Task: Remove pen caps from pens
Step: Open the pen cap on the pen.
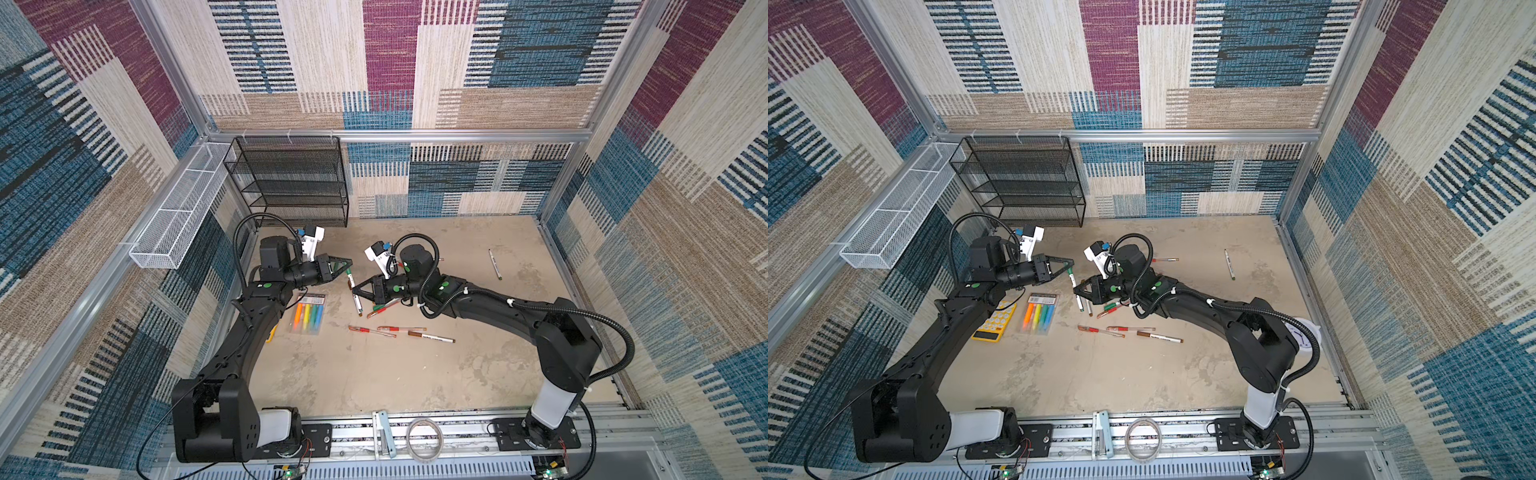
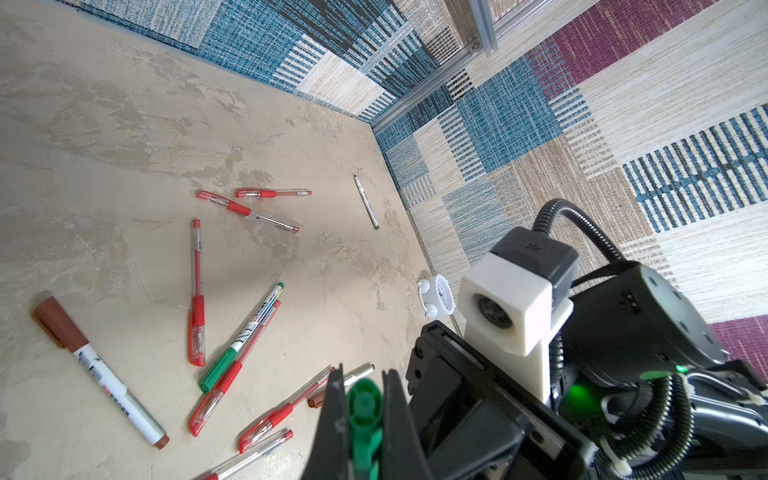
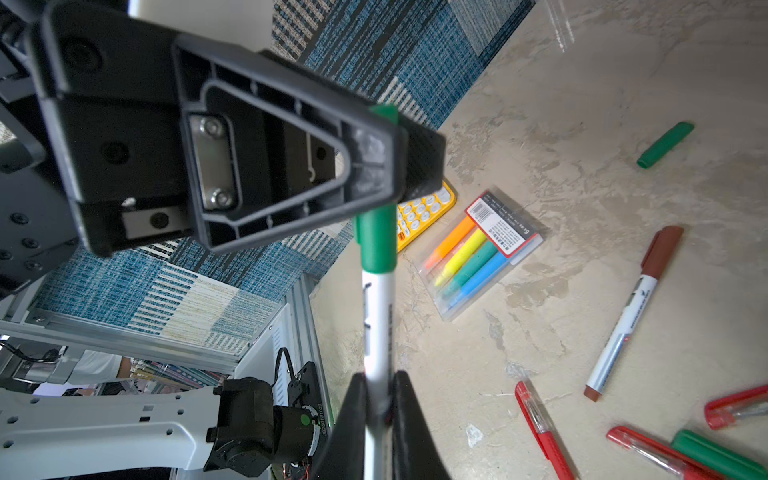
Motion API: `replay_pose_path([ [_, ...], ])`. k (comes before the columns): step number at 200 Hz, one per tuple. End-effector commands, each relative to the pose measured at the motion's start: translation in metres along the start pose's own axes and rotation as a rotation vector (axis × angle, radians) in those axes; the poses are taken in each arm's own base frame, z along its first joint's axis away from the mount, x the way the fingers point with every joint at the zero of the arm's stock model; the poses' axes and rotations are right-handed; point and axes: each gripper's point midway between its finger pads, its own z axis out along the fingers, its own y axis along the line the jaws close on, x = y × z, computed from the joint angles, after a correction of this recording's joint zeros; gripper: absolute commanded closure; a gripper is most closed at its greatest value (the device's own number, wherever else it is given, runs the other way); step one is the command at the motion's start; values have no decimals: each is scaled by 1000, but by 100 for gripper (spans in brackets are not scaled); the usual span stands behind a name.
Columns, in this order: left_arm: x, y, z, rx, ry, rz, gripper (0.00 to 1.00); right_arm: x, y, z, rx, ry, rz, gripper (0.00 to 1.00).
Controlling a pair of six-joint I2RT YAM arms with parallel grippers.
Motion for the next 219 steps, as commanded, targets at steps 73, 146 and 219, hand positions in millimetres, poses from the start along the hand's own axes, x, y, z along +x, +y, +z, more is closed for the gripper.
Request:
replay_pose_path([
  [73,-1,-1,-4,-10,-16,24,100,-10,-5,13,11,-6,-31,77],
  [146,-10,-2,-11,-37,-36,19,100,16,-17,13,26,38,2,100],
  [219,-41,24,-29,-221,-101,64,100,54,-32,-8,73,61,30,100],
])
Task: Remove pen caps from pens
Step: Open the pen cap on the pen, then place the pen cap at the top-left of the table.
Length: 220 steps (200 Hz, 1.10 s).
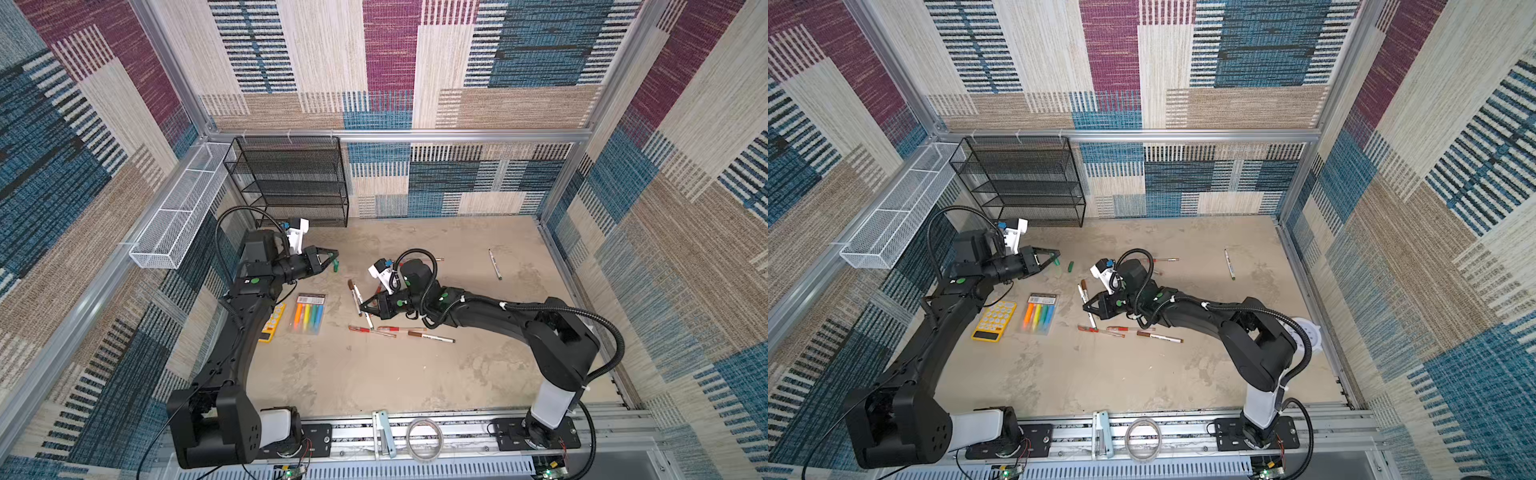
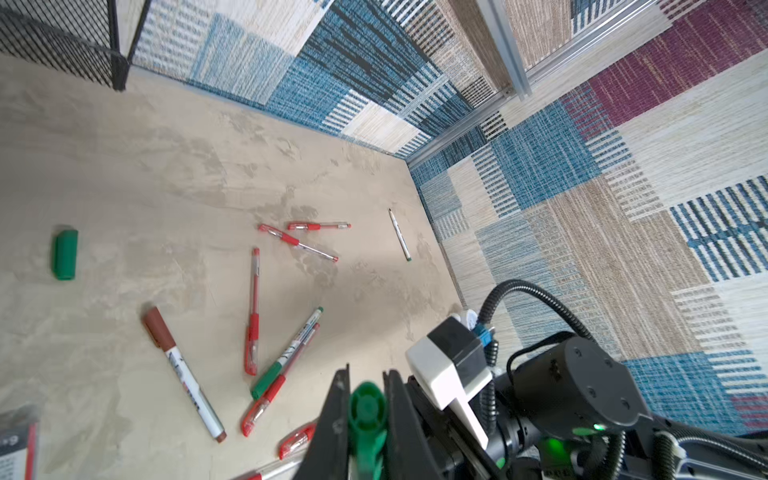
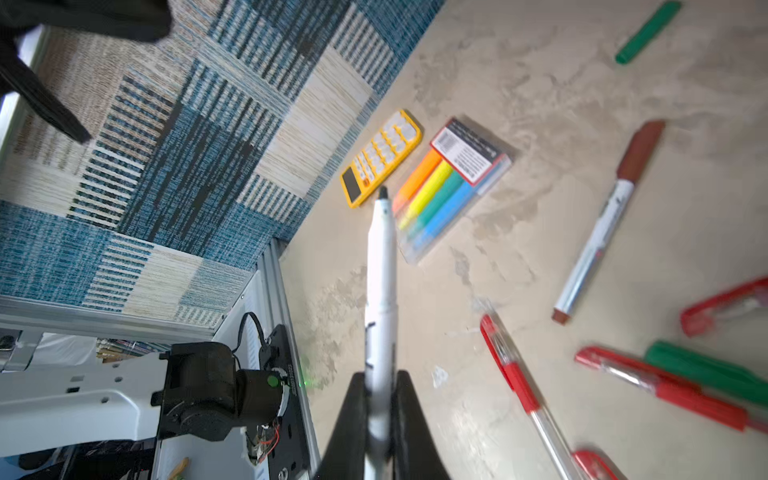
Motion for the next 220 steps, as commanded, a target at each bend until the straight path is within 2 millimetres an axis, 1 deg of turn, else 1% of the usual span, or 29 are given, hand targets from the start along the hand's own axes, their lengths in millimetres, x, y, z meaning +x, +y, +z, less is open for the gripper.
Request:
replay_pose_path([
  [1,-7,17,-2,-93,-12,40,100,-3,5,-8,8,-33,-15,100],
  [16,-10,30,2,-156,3,42,100,-6,0,-14,57,-42,-21,100],
  [29,-14,47,5,-241,26,55,100,-10,-1,-23,83,-61,-24,100],
  [36,-17,55,7,-282,42,68,100,-13,-5,-28,106,-73,-21,100],
  [40,-17,66,9,-329,53,79,100,-14,-8,-31,122,-80,-19,100],
  [48,-19,78,13,-373,78,93,100,-15,-16,-38,153,-89,-10,100],
  [56,-17,95,20,-421,122,89,100,-17,-25,-47,190,-102,7,100],
  [58,-20,96,20,-431,123,93,100,-17,-27,-50,198,-106,12,100],
  [67,-13,116,29,-475,186,84,100,-19,-35,-60,235,-125,33,100],
  [80,-5,136,39,-517,267,95,100,-22,-40,-77,277,-153,43,100],
  [98,-1,157,52,-557,312,93,100,-20,-48,-96,351,-172,29,100],
  [112,0,171,64,-595,354,106,100,-17,-59,-111,413,-181,39,100],
  [119,4,177,71,-610,393,120,100,-15,-62,-118,431,-185,50,100],
  [123,3,179,74,-621,407,137,100,-14,-63,-123,439,-190,55,100],
  [128,7,186,78,-642,430,143,100,-14,-64,-128,447,-199,56,100],
  [152,14,210,97,-694,484,172,100,-8,-71,-152,493,-233,54,100],
  [163,16,220,105,-730,527,210,100,-7,-75,-162,516,-244,68,100],
  [170,18,227,108,-756,557,248,100,-8,-75,-169,522,-253,70,100],
  [180,18,235,111,-799,579,285,100,-8,-74,-175,528,-264,67,100],
  [194,17,242,117,-811,594,314,100,-7,-73,-184,539,-282,53,100],
  [220,19,260,125,-860,639,347,100,-6,-77,-195,561,-291,65,100],
])
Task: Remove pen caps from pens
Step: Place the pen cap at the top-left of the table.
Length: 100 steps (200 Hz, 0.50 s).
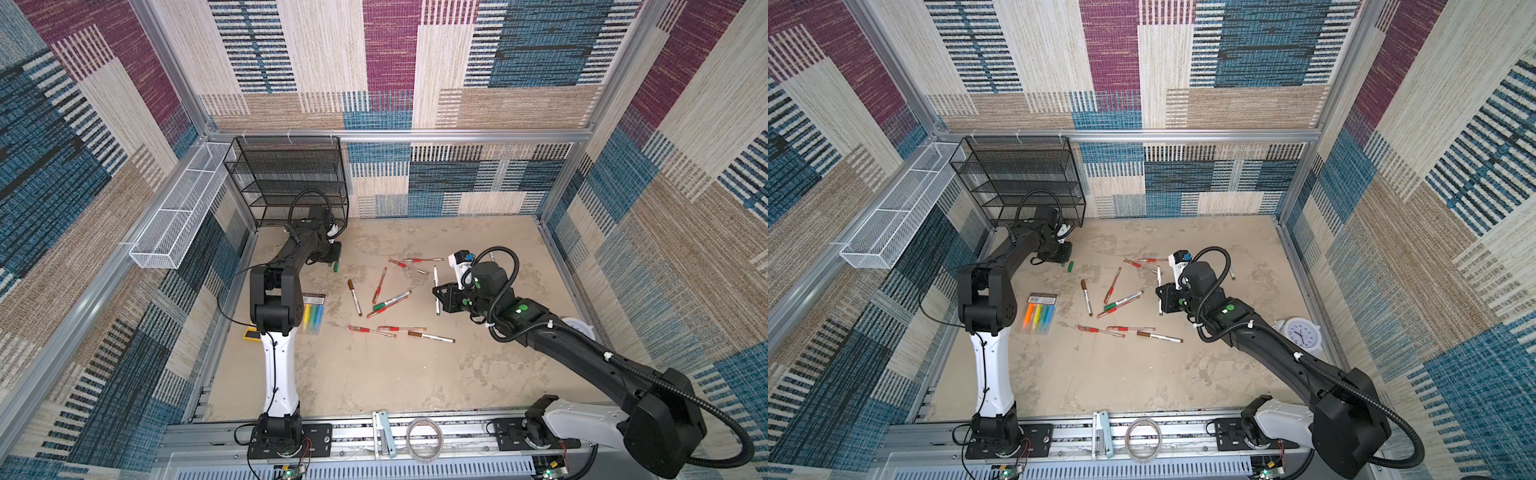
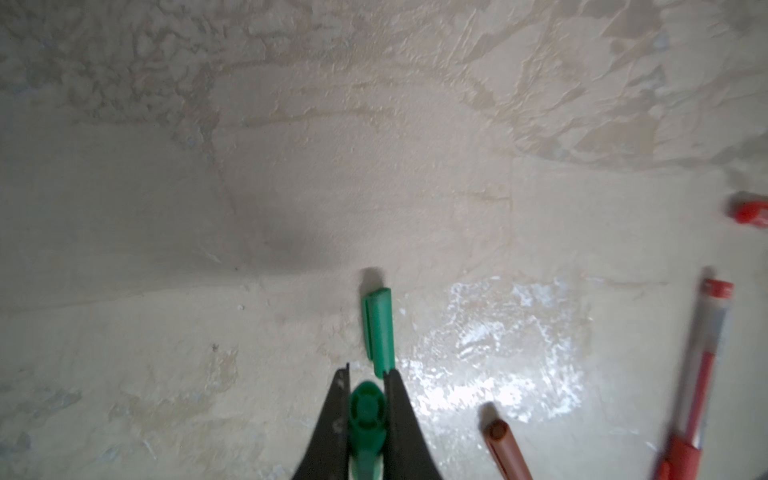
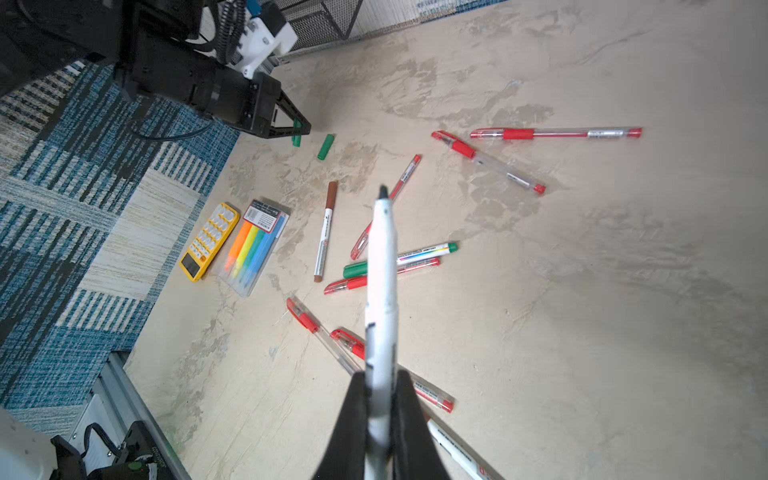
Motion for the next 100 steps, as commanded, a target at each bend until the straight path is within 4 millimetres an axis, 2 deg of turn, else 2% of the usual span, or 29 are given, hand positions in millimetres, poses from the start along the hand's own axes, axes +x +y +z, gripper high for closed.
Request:
replay_pose_path([
  [1,7,16,10,-97,63,75,100,-2,-9,-6,33,-7,-3,100],
  [36,11,20,31,-116,100,76,100,-3,-11,-8,37,-11,-14,100],
  [71,11,25,41,-140,106,76,100,-6,-10,-9,31,-11,-12,100],
  [84,11,26,46,-147,114,70,97,-6,-13,-9,45,-14,-15,100],
  [100,13,27,48,-157,122,72,88,-7,-13,-9,42,-11,-7,100],
])
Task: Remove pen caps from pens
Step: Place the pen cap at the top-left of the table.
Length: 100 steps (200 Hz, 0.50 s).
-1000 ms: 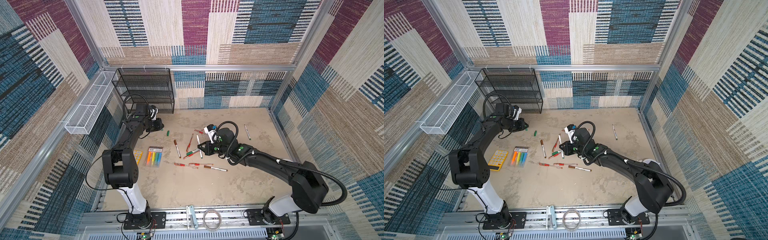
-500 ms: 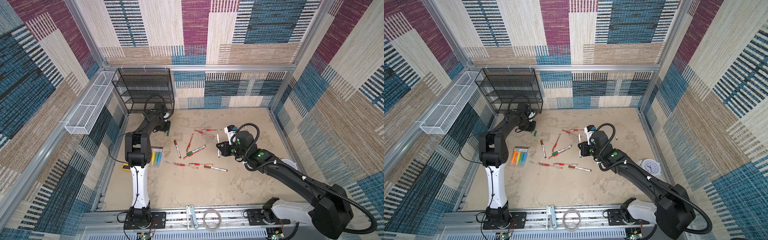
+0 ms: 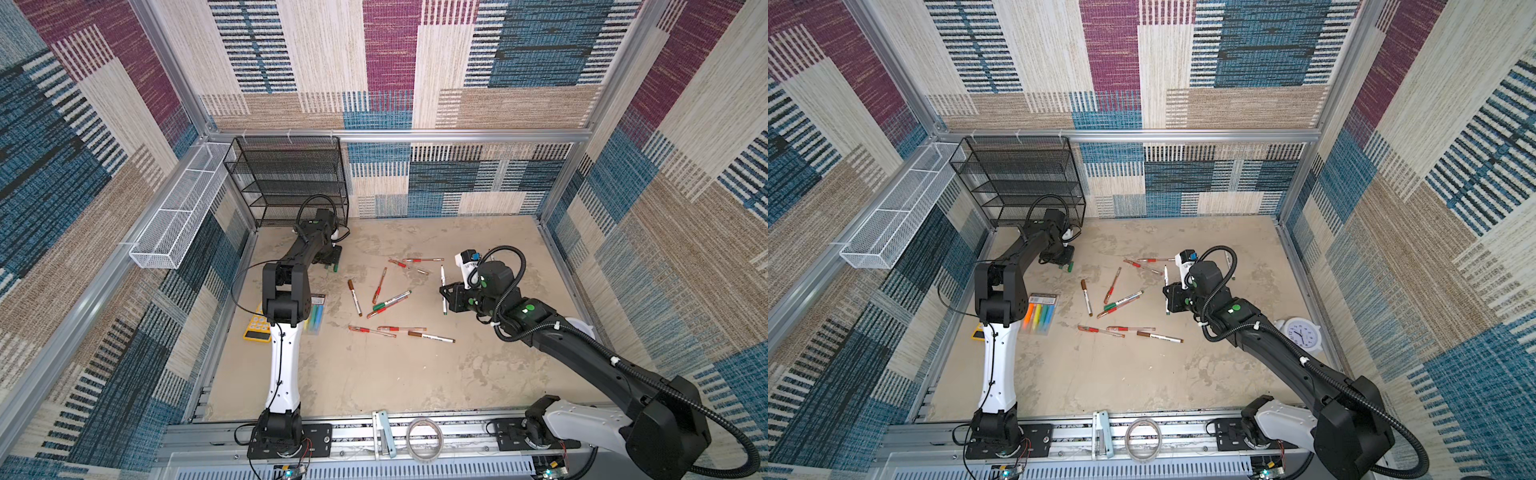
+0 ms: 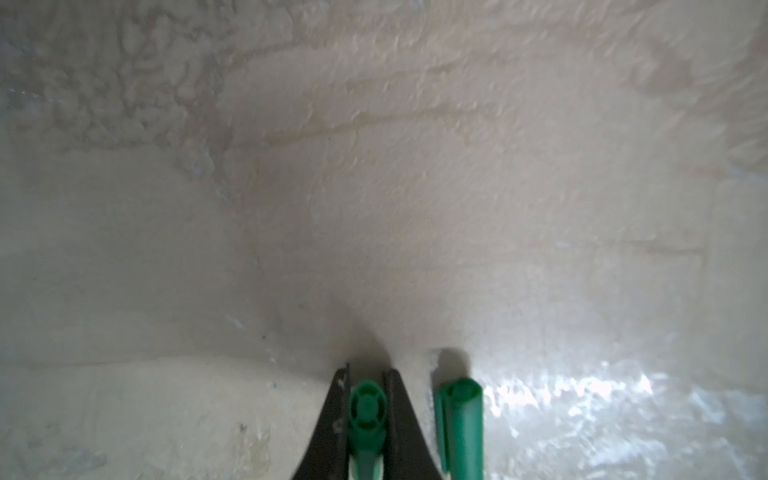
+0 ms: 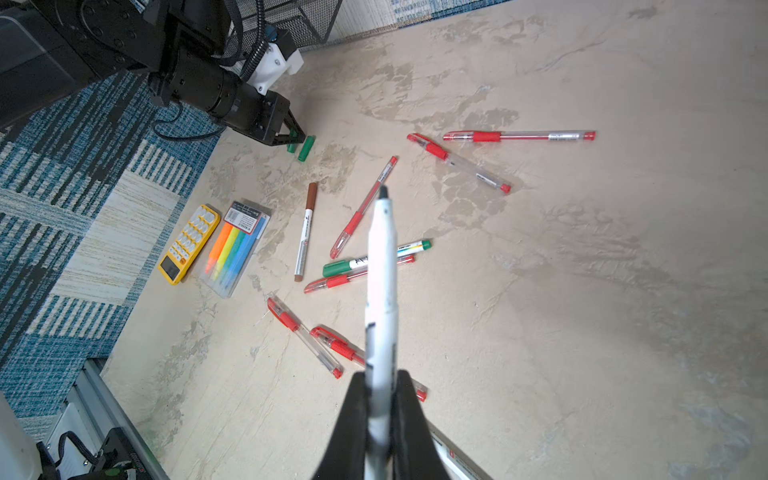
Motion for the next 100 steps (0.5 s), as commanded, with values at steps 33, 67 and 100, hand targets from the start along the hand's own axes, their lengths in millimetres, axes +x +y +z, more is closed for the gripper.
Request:
replay_pose_path([
  [33,9,5,5,-19,41,2,78,-6,0,-2,6,-17,-8,100],
  [67,7,4,-6,-12,23,-3,71,-10,2,-4,-5,-26,-11,100],
  [100,3,4,-24,-16,-1,-4,68,-12,-3,-5,18,-31,-11,100],
])
